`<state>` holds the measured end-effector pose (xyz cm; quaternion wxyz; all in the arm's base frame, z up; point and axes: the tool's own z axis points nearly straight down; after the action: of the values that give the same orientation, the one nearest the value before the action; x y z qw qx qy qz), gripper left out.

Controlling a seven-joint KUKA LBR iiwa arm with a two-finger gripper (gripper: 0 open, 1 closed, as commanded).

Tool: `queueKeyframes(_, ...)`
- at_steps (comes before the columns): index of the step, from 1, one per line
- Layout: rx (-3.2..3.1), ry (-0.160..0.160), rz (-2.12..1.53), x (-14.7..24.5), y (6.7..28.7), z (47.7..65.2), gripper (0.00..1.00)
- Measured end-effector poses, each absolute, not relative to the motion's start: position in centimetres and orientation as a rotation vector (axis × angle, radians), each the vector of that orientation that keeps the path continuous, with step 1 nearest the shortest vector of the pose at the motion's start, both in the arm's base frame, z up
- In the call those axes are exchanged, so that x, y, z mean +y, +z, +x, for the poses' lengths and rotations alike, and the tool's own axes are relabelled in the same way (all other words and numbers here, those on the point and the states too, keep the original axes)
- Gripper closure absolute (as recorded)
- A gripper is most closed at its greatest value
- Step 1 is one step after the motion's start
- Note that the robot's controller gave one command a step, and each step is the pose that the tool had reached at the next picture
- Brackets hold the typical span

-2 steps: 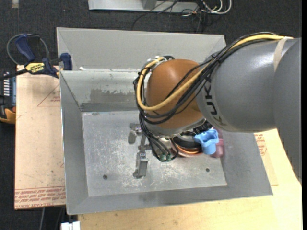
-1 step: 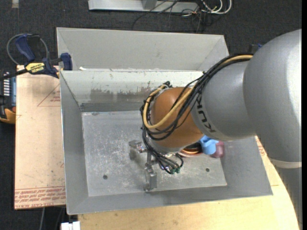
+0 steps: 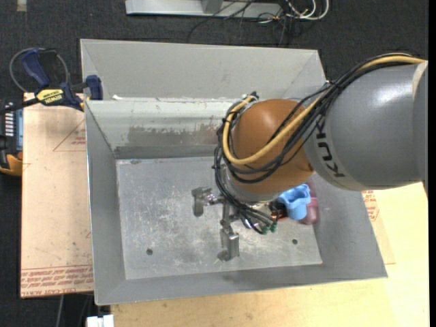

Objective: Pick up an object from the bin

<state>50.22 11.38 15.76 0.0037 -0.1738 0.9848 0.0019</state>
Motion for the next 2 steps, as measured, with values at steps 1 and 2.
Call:
queueKeyframes(1, 2.97, 0.005, -1.061, 3.1, 9.9, 56.2, 0.0)
queueKeyframes(2, 3.117, 0.009, -0.183, 1.3, 7.2, 48.6, 0.0)
